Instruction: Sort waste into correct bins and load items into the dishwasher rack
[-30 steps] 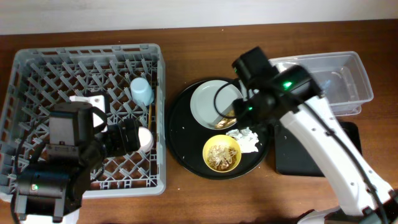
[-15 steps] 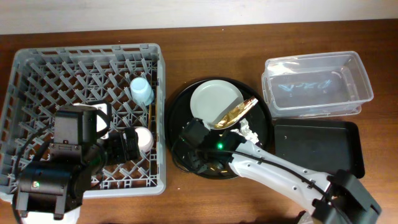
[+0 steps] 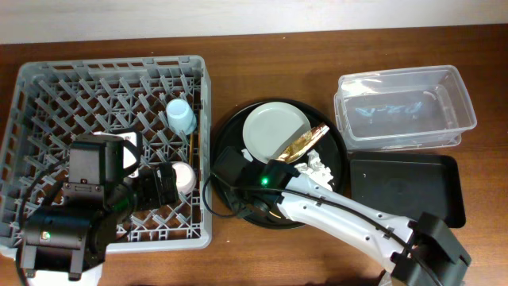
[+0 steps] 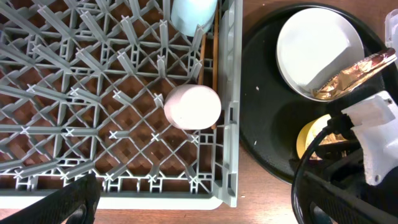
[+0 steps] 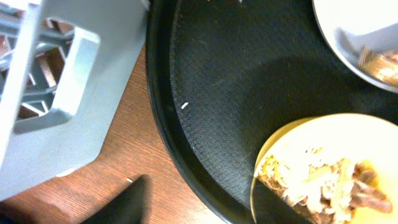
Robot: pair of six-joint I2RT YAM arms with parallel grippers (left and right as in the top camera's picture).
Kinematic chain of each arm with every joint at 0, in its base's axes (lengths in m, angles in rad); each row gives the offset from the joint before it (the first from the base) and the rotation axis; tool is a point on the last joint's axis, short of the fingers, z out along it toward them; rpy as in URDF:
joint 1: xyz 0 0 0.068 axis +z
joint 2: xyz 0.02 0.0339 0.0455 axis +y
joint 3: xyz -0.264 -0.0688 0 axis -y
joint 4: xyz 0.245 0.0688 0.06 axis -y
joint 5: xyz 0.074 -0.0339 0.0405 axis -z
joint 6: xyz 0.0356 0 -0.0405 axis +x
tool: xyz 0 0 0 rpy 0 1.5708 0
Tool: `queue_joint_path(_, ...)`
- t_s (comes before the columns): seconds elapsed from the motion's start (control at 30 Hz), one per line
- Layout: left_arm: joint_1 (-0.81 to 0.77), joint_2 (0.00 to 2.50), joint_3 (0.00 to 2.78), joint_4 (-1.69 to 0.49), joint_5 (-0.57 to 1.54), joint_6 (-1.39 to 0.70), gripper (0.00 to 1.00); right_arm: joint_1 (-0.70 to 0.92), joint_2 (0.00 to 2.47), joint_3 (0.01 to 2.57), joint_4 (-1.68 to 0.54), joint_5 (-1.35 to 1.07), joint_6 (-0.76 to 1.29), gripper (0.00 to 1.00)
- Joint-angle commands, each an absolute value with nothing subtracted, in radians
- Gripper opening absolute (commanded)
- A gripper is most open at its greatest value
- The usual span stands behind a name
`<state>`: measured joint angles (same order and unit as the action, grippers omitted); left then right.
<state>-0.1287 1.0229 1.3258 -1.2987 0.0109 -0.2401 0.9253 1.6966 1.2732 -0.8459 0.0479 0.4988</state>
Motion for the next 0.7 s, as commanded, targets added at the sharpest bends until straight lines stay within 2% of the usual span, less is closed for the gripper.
queue_joint_path(0.0, -0.130, 1.022, 1.328, -1.300, 0.001, -0.242, 0.99, 0.921, 1.691, 1.174, -0.833, 0.133, 0.603, 0.37)
queue_joint_path(0.2, -0.130, 1.022, 1.328, -1.300, 0.001, -0.242, 0.99, 0.923, 1.691, 1.032, -0.683, 0.198, 0.611, 0.36)
queue_joint_path(0.3, -0.130, 1.021, 1.328, -1.300, 0.001, -0.242, 0.99, 0.923, 1.691, 1.025, -0.668, 0.184, 0.611, 0.18)
queue_joint_path(0.47, -0.130, 1.022, 1.328, -1.300, 0.001, -0.242, 0.99, 0.923, 1.691, 1.019, -0.672, 0.184, 0.611, 0.19)
queue_joint_path(0.53, -0.130, 1.022, 1.328, -1.301, 0.001, -0.242, 0.99, 0.923, 1.691, 1.017, -0.673, 0.179, 0.611, 0.25)
queue_joint_path(0.67, -0.130, 1.021, 1.328, -1.300, 0.001, -0.242, 0.99, 0.923, 1.691, 1.012, -0.672, 0.177, 0.611, 0.27)
